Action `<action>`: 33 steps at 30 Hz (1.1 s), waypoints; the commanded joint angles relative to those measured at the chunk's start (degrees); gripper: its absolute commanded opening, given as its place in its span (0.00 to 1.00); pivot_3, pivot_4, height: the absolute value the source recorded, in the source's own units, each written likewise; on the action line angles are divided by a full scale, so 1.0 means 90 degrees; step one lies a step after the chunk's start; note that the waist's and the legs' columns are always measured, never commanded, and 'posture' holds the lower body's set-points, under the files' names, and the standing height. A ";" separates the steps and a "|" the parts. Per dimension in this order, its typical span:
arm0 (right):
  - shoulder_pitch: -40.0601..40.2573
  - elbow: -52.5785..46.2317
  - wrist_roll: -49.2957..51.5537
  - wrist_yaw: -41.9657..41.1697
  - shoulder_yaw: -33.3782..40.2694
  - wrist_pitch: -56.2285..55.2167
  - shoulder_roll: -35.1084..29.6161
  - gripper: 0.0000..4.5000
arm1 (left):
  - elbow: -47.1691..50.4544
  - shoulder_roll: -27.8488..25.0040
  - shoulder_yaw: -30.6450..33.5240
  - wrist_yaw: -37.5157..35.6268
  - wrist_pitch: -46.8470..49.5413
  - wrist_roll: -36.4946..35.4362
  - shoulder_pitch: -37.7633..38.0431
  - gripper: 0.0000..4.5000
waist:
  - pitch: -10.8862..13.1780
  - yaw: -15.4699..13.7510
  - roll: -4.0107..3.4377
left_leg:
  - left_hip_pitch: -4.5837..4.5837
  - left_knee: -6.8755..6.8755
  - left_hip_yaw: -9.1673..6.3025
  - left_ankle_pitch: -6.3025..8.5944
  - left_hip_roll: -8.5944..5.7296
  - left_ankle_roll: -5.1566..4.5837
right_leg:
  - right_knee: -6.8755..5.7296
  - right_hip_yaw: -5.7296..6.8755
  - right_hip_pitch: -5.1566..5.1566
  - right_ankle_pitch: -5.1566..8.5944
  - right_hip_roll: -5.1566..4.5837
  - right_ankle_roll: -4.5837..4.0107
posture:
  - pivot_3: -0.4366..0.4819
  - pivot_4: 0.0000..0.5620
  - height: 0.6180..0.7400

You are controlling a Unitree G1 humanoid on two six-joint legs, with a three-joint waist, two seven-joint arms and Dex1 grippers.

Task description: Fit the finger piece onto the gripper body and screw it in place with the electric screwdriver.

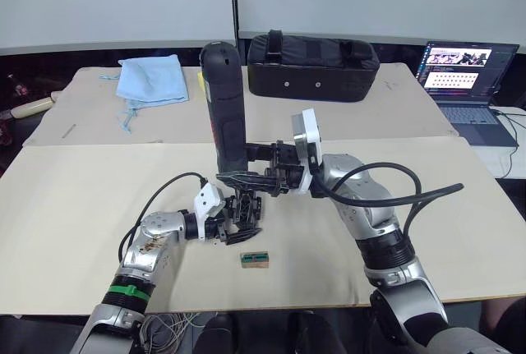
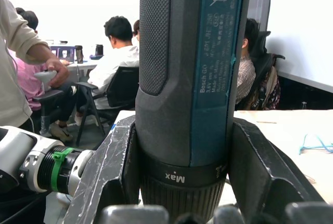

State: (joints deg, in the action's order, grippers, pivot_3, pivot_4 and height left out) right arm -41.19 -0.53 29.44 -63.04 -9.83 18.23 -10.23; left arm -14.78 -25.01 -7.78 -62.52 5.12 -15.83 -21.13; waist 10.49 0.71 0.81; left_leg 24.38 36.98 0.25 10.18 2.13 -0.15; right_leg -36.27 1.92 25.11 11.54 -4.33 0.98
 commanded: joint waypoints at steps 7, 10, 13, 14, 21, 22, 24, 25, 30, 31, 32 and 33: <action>-0.0150 -0.0145 0.0054 0.0040 0.0119 -0.0211 0.0059 0.43 | -0.0198 -0.0008 0.0057 -0.0122 -0.0302 0.0031 -0.0128 1.00 | 0.0000 -0.0001 0.0000 | -0.0001 0.0000 0.0000 0.0000 -0.0001 0.0000 | -0.0001 -0.0001 0.0000 0.0000 -0.0001 0.0000 | 0.48 0.27 1.00; -0.0150 -0.0128 0.0041 0.0049 0.0121 -0.0219 0.0053 0.43 | -0.0238 -0.0024 0.0026 -0.0191 -0.0281 0.0031 -0.0113 0.94 | 0.0000 -0.0001 0.0000 | -0.0003 0.0000 0.0000 0.0000 0.0000 0.0000 | -0.0002 -0.0001 -0.0001 0.0000 -0.0001 0.0001 | 0.48 0.27 1.00; -0.0147 -0.0121 0.0038 0.0059 0.0121 -0.0215 0.0050 0.43 | -0.0274 -0.0047 -0.0014 -0.0276 -0.0320 0.0068 -0.0097 0.72 | -0.0001 -0.0002 0.0000 | -0.0004 0.0000 0.0000 0.0000 -0.0001 0.0000 | -0.0002 -0.0002 -0.0002 0.0000 -0.0001 0.0000 | 0.48 0.27 1.00; -0.0146 -0.0119 0.0038 0.0062 0.0121 -0.0215 0.0048 0.43 | -0.0286 -0.0045 -0.0026 -0.0286 -0.0340 0.0086 -0.0092 0.62 | -0.0001 0.0000 0.0000 | -0.0004 0.0000 0.0000 0.0000 -0.0001 0.0000 | -0.0001 -0.0002 -0.0002 0.0001 -0.0001 0.0001 | 0.48 0.27 1.00; -0.0110 -0.0088 -0.0004 0.0091 0.0091 -0.0247 0.0068 0.43 | -0.0337 0.0015 -0.0079 -0.0288 -0.0444 0.0137 -0.0087 0.53 | -0.0003 -0.0001 0.0002 | -0.0008 0.0000 0.0000 0.0000 -0.0001 0.0000 | -0.0002 -0.0003 -0.0006 0.0000 -0.0001 0.0000 | 0.48 0.27 1.00; -0.0091 -0.0077 -0.0027 0.0097 0.0074 -0.0233 0.0063 0.43 | -0.0328 0.0024 -0.0093 -0.0280 -0.0465 0.0153 -0.0082 0.53 | -0.0003 -0.0002 0.0002 | -0.0009 0.0000 0.0000 0.0000 -0.0001 0.0000 | -0.0002 -0.0002 -0.0006 0.0001 -0.0001 0.0001 | 0.48 0.27 1.00; -0.0068 -0.0056 -0.0072 0.0117 0.0035 -0.0168 0.0043 0.43 | -0.0299 0.0032 -0.0107 -0.0270 -0.0485 0.0179 -0.0071 0.53 | -0.0004 -0.0003 0.0003 | -0.0010 0.0000 0.0000 0.0000 -0.0001 0.0000 | -0.0002 -0.0002 -0.0007 0.0001 -0.0001 0.0001 | 0.48 0.27 1.00; -0.0058 -0.0048 -0.0094 0.0129 0.0017 -0.0133 0.0030 0.43 | -0.0290 0.0035 -0.0108 -0.0259 -0.0498 0.0198 -0.0068 0.53 | -0.0005 -0.0004 0.0002 | -0.0011 0.0000 0.0000 0.0000 -0.0001 0.0000 | -0.0002 -0.0003 -0.0008 0.0001 -0.0001 0.0002 | 0.48 0.27 1.00; -0.0001 0.0016 -0.0200 0.0202 -0.0069 -0.0063 0.0022 0.43 | -0.0245 0.0050 -0.0122 -0.0197 -0.0534 0.0285 -0.0047 0.53 | -0.0009 -0.0004 0.0003 | -0.0016 0.0000 0.0000 0.0000 -0.0001 0.0000 | -0.0002 -0.0003 -0.0013 0.0002 -0.0001 0.0003 | 0.48 0.27 1.00; 0.0012 0.0027 -0.0214 0.0222 -0.0086 -0.0060 0.0034 0.43 | -0.0233 0.0057 -0.0125 -0.0185 -0.0532 0.0295 -0.0041 0.53 | -0.0009 -0.0004 0.0003 | -0.0017 0.0000 0.0000 0.0000 -0.0001 0.0000 | -0.0002 -0.0002 -0.0014 0.0002 -0.0001 0.0002 | 0.48 0.27 1.00; 0.0026 0.0034 -0.0225 0.0234 -0.0104 -0.0065 0.0044 0.43 | -0.0222 0.0063 -0.0127 -0.0169 -0.0526 0.0306 -0.0035 0.53 | -0.0010 -0.0004 0.0004 | -0.0019 0.0000 0.0000 0.0000 -0.0001 0.0000 | -0.0002 -0.0002 -0.0015 0.0002 -0.0001 0.0002 | 0.48 0.27 1.00; 0.0043 0.0037 -0.0231 0.0247 -0.0127 -0.0060 0.0053 0.43 | -0.0211 0.0062 -0.0131 -0.0133 -0.0506 0.0331 -0.0030 0.53 | -0.0010 -0.0004 0.0004 | -0.0019 0.0000 0.0000 0.0000 -0.0001 0.0000 | -0.0002 -0.0003 -0.0016 0.0002 -0.0001 0.0002 | 0.48 0.27 1.00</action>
State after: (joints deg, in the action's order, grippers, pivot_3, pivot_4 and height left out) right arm -41.30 0.02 27.89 -61.08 -10.28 17.61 -9.93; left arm -17.60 -24.73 -8.10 -63.82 0.18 -13.46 -21.86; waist 10.40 0.67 0.84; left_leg 24.19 36.98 0.25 10.18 2.12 -0.15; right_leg -36.29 1.89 24.95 11.56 -4.34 1.01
